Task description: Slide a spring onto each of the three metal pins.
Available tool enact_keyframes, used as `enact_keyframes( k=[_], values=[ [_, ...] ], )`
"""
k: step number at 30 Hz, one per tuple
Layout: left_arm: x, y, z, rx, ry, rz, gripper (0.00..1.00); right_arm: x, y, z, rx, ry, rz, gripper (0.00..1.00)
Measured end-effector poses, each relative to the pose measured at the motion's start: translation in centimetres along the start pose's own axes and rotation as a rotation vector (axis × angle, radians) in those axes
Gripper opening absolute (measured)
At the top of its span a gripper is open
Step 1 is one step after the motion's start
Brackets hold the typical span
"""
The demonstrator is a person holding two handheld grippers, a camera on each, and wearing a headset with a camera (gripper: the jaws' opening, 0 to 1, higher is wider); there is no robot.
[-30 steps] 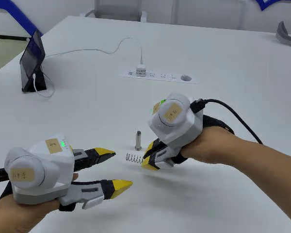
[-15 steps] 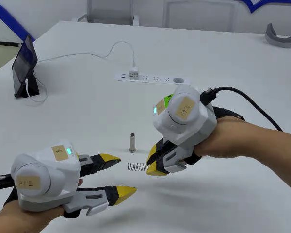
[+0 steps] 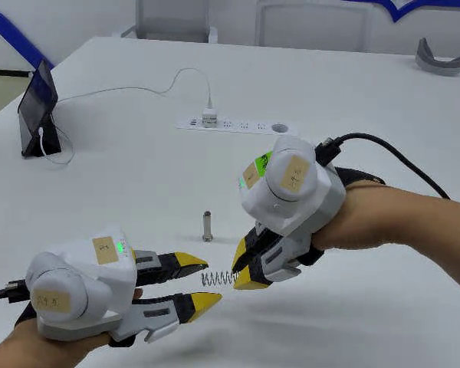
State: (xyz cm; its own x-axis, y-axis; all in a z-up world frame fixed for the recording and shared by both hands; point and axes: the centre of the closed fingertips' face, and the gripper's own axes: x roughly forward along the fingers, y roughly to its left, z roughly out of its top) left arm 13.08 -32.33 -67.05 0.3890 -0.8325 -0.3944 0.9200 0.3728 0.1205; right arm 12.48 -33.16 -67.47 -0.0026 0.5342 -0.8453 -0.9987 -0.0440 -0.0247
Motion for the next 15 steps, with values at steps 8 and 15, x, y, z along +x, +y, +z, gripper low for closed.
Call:
enact_keyframes(
  k=[8, 15],
  values=[
    [0.01, -0.46, 0.12, 0.04, -0.002, -0.013, 0.13, -0.06, 0.52, 0.2, -0.019, 0.009, 0.017, 0.12],
    [0.03, -0.6, 0.07, 0.053, 0.002, -0.021, 0.12, -0.89, 0.75, 0.99, -0.037, 0.006, 0.016, 0.12]
  ],
)
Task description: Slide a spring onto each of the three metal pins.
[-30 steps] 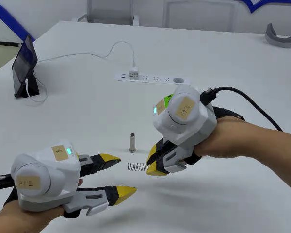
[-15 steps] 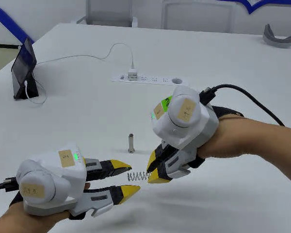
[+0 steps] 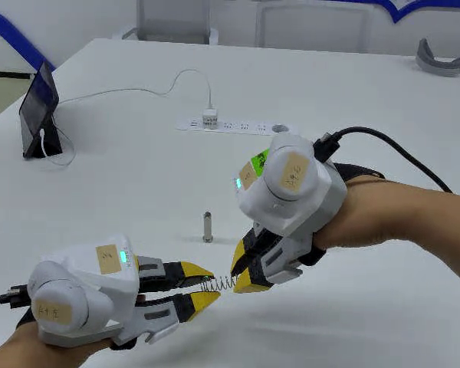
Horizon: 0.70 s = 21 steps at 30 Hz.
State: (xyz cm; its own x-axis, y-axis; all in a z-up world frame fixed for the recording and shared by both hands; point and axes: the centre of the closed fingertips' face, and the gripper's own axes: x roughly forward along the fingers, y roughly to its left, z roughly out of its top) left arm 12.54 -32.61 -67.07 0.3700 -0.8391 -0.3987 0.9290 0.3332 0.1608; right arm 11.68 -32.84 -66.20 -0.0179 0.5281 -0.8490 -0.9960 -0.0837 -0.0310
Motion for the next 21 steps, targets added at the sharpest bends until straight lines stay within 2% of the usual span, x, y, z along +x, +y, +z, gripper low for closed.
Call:
enact_keyframes(
  k=[10, 21],
  values=[
    [0.1, 0.0, 0.1, 0.002, -0.001, -0.003, 0.12, -1.1, -0.1, 2.1, -0.032, -0.037, -0.022, 0.12],
    [0.0, 0.1, 0.3, -0.006, -0.006, 0.002, 0.11, -1.1, -0.1, 4.1, -0.057, -0.082, -0.033, 0.12]
  ],
)
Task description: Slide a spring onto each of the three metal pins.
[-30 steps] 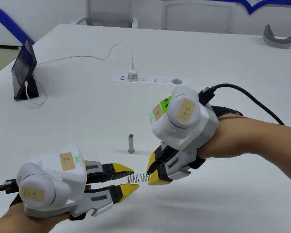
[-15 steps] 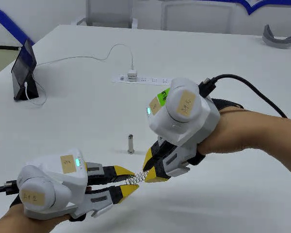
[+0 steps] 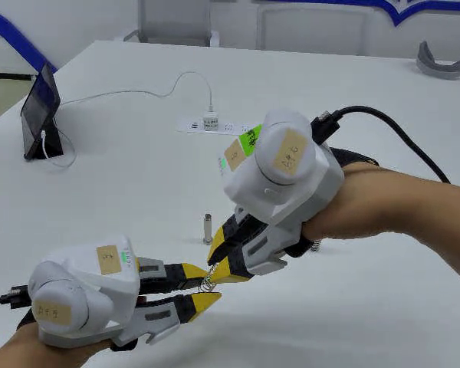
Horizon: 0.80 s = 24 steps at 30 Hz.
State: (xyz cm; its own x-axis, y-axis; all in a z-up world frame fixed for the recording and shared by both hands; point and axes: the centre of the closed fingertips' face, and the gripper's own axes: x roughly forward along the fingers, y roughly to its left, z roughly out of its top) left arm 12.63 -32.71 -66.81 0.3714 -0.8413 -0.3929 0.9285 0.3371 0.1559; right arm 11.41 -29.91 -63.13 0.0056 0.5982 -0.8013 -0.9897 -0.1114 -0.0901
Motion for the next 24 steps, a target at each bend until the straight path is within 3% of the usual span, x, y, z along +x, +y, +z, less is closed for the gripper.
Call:
enact_keyframes(
  k=[9, 24],
  values=[
    [0.0, 0.1, 0.3, -0.013, -0.012, 0.005, 0.11, 0.1, -0.1, 0.9, -0.005, -0.022, -0.011, 0.12],
    [-0.1, 0.3, 0.4, -0.032, -0.025, 0.012, 0.11, 0.9, 0.0, -0.2, 0.032, 0.011, -0.005, 0.15]
  ],
)
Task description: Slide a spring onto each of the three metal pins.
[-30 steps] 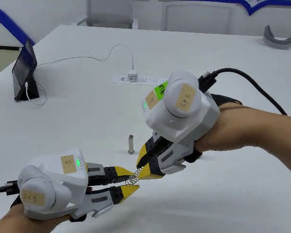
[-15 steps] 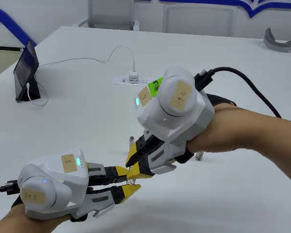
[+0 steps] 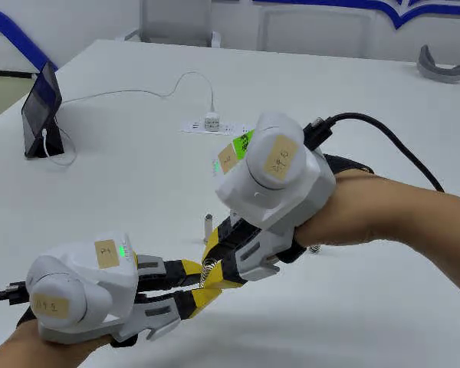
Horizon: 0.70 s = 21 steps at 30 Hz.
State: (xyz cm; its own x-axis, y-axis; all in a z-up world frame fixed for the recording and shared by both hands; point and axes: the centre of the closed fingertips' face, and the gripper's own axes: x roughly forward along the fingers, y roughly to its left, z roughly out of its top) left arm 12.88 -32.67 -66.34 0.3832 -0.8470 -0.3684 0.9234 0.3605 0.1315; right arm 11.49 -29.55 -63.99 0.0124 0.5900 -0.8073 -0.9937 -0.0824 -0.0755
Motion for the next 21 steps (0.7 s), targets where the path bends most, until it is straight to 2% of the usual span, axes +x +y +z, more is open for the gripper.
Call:
enact_keyframes(
  k=[14, 21],
  values=[
    [0.0, 0.26, 0.02, -0.023, -0.008, 0.013, 0.12, 0.13, -0.43, 0.04, 0.014, -0.012, -0.007, 0.12],
    [-0.16, 0.6, -0.03, -0.044, -0.007, 0.026, 0.19, 0.17, -0.44, 0.09, 0.018, -0.012, -0.005, 0.12]
  ],
)
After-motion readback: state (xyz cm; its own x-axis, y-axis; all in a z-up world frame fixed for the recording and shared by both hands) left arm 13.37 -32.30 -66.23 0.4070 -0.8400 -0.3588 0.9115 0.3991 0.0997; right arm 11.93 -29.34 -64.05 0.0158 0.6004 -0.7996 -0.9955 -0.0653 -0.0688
